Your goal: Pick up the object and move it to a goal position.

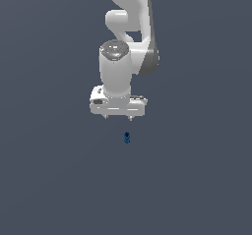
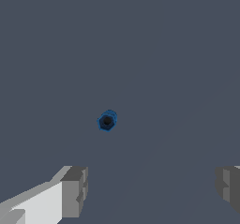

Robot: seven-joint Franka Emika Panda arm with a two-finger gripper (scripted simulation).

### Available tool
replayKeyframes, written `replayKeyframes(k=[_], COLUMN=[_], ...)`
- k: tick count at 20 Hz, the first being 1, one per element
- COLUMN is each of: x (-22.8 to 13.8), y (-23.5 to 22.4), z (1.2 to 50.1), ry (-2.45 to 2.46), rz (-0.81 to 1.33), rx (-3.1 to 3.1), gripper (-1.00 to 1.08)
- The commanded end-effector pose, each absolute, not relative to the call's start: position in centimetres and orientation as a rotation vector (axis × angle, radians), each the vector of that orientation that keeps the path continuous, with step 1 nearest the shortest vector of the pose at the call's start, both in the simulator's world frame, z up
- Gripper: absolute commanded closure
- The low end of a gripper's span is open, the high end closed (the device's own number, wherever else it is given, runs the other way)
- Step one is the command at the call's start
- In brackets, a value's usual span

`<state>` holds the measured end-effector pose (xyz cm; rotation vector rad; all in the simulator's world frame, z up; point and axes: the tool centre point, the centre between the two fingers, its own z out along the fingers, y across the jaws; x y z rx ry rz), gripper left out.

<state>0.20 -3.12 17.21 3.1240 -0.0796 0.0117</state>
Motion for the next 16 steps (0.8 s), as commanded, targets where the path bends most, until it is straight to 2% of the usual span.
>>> replayKeyframes(k=[1, 9, 16], x=[0.2, 0.5, 0.5], y=[-3.1, -1.1, -1.0], z=[17.2, 17.6, 17.5], ry=[-0.080, 0.046, 0.036], rz=[0.012, 0.022, 0.022], rx=[3.124, 3.121, 3.121], gripper=[-0.92, -0.92, -0.92])
